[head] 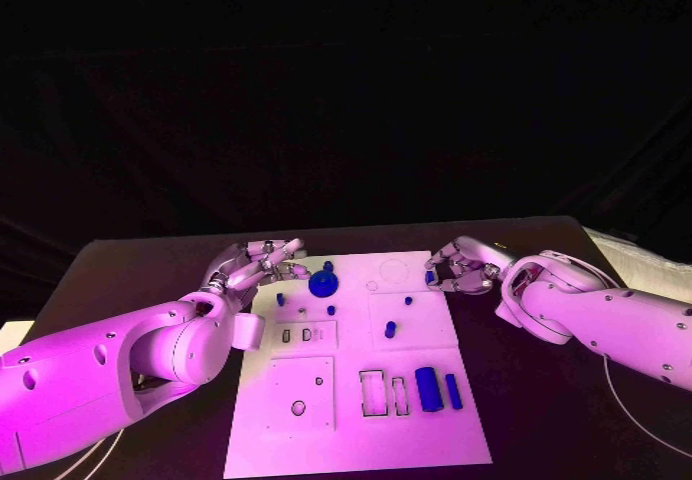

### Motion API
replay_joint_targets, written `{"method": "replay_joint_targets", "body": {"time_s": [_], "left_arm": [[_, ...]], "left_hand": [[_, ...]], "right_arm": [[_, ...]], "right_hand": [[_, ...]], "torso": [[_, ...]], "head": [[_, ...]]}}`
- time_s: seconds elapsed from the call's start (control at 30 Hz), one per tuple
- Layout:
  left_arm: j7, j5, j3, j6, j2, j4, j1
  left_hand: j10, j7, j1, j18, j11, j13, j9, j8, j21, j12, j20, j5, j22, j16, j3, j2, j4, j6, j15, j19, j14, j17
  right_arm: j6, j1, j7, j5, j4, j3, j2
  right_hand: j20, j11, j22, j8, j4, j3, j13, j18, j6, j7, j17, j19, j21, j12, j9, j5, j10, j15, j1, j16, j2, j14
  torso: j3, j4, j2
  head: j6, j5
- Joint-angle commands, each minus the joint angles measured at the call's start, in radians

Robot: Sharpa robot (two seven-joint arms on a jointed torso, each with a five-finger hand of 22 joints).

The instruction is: Assemble the parts on the task board

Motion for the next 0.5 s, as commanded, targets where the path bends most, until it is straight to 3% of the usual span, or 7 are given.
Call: {"method": "replay_joint_targets", "body": {"time_s": [0.03,0.5], "left_arm": [[0.012,-0.006,0.001,0.021,0.002,0.001,0.0],[0.009,-0.009,0.001,0.021,0.0,0.001,0.0]], "left_hand": [[-0.002,0.002,0.005,0.016,0.003,0.001,0.0,-0.005,0.003,-0.004,-0.003,0.001,0.001,-0.006,0.001,0.008,-0.005,0.0,0.0,-0.008,-0.006,0.001],[-0.002,0.002,0.005,0.016,0.003,0.001,0.0,-0.005,0.003,-0.004,-0.003,0.001,0.001,-0.006,0.001,0.008,-0.005,0.0,0.0,-0.008,-0.006,0.001]], "right_arm": [[0.019,-0.002,-0.008,-0.013,-0.005,0.0,0.008],[0.031,-0.005,-0.016,-0.026,-0.013,0.0,0.016]], "right_hand": [[-0.002,-0.005,0.119,0.009,-0.007,0.011,0.01,-0.011,0.015,-0.003,0.152,-0.002,0.0,0.006,0.001,-0.022,0.008,-0.004,0.005,0.006,0.017,0.081],[-0.013,-0.021,0.121,0.027,-0.027,0.041,0.019,-0.012,0.078,-0.022,0.154,0.0,0.001,0.016,0.007,-0.032,0.016,-0.018,0.013,0.006,0.035,0.081]], "torso": [[-0.0001,0.0004,0.0],[0.0008,-0.0005,0.0]], "head": [[-0.002,0.0],[-0.006,0.001]]}}
